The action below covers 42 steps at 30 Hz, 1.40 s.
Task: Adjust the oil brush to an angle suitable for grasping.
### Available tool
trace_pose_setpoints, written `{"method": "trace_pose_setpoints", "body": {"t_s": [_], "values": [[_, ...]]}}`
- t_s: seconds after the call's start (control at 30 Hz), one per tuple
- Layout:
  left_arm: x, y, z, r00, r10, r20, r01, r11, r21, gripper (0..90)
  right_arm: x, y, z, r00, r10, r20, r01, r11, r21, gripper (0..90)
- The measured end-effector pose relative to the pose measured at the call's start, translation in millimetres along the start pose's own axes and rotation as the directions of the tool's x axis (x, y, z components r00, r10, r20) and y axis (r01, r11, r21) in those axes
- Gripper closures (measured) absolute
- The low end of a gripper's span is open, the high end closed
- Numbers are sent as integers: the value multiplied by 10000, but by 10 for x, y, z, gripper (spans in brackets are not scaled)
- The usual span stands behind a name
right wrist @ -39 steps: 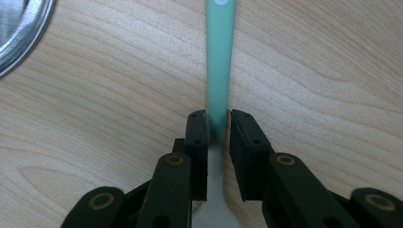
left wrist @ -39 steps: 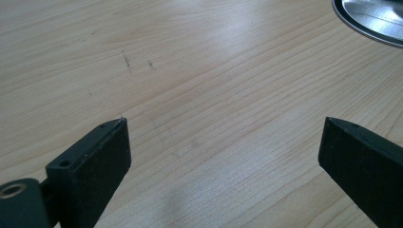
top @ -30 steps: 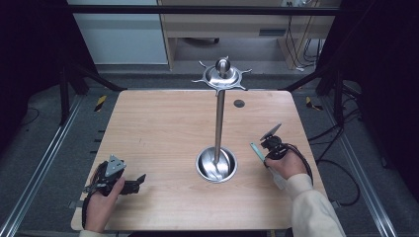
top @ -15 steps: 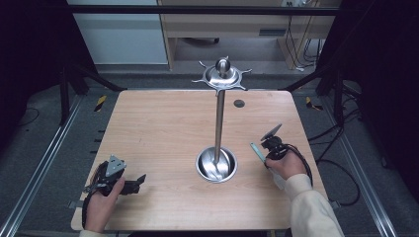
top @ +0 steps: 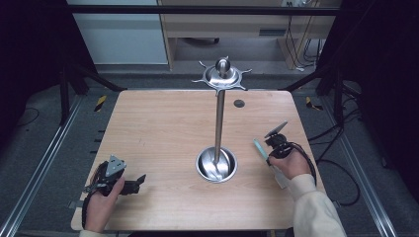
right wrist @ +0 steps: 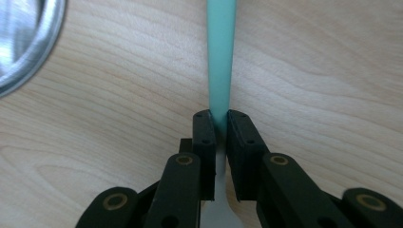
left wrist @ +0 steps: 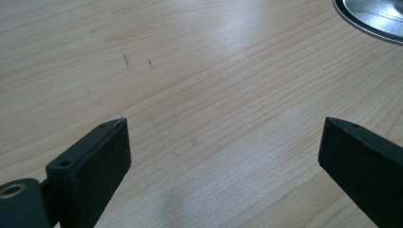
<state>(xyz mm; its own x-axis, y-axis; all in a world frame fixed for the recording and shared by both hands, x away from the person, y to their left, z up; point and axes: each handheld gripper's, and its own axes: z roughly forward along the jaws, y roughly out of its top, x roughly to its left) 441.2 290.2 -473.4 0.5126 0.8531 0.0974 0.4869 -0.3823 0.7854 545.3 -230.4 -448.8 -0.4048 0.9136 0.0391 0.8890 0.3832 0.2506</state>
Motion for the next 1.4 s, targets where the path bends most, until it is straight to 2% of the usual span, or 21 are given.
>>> {"method": "trace_pose_setpoints", "body": {"t_s": [0.23,0.37,0.43,0.47,0.53,0.63,0.67,0.7,0.73,0.83,0.87,0.9,0.93,1.1,1.17,1.2,1.23,1.27,1.3,1.37,1.4], "values": [[10,-8,-18,9999,-100,-46,99,9999,-66,32,-76,-62,-414,9995,103,-310,-141,9919,-1260,824],[15,-7,-14,9999,-107,-49,106,9999,-74,32,-102,-93,-644,9994,50,-356,-122,9787,-2049,824],[16,-5,-14,9999,-102,-47,102,9999,-75,32,-107,-110,-753,9990,-3,-445,-105,9699,-2431,824],[15,-4,-15,9999,-92,-41,92,9999,-84,32,-97,-126,-854,9991,-139,-407,19,9595,-2818,824],[15,-4,-16,10000,-93,-33,93,9999,-83,32,-93,-133,-890,9989,-185,-421,52,9555,-2951,824],[17,-5,-18,9999,-128,-8,128,9999,-115,32,-66,-178,-1082,9984,-330,-457,139,9299,-3675,825],[18,-5,-20,9999,-139,-5,139,9998,-128,32,-66,-178,-1082,9984,-330,-457,139,9299,-3675,825],[21,-4,-27,9998,-179,-10,179,9997,-171,32,-51,-192,-1154,9983,-409,-426,210,9196,-3923,825],[21,-4,-27,9998,-179,-10,179,9997,-171,32,-51,-192,-1154,9983,-409,-426,210,9196,-3923,825],[21,1,-33,9999,-146,-17,146,9997,-191,32,-8,-199,-1260,9975,-591,-379,368,8996,-4353,826],[21,1,-33,9999,-146,-17,146,9997,-191,32,-8,-199,-1260,9975,-591,-379,368,8996,-4353,826],[21,2,-31,9999,-149,-12,149,9997,-196,32,10,-201,-1300,9971,-643,-410,387,8893,-4556,826],[21,3,-29,9999,-149,-8,149,9997,-194,32,10,-201,-1300,9971,-643,-410,387,8893,-4556,826],[30,-2,-29,9999,-151,7,151,9997,-187,32,32,-217,-1412,9946,-811,-651,346,8480,-5288,826],[36,-5,-37,9998,-203,13,203,9996,-199,32,31,-224,-1428,9940,-865,-671,366,8399,-5415,826],[37,-5,-39,9998,-214,12,214,9995,-214,32,50,-251,-1482,9917,-937,-885,258,8168,-5764,826],[36,-4,-40,9997,-228,5,228,9994,-243,32,50,-251,-1482,9917,-937,-885,258,8168,-5764,826],[36,-2,-41,9998,-190,-2,190,9995,-240,31,63,-263,-1506,9907,-982,-943,243,8091,-5871,826],[33,-2,-40,9998,-188,17,188,9996,-220,32,90,-286,-1556,9896,-1121,-897,345,7919,-6096,826],[28,-1,-37,9999,-146,10,146,9997,-198,32,106,-297,-1583,9890,-1161,-919,347,7849,-6186,826],[27,-1,-36,9999,-139,8,139,9997,-200,32,138,-317,-1637,9873,-1327,-871,467,7673,-6396,826]]}}
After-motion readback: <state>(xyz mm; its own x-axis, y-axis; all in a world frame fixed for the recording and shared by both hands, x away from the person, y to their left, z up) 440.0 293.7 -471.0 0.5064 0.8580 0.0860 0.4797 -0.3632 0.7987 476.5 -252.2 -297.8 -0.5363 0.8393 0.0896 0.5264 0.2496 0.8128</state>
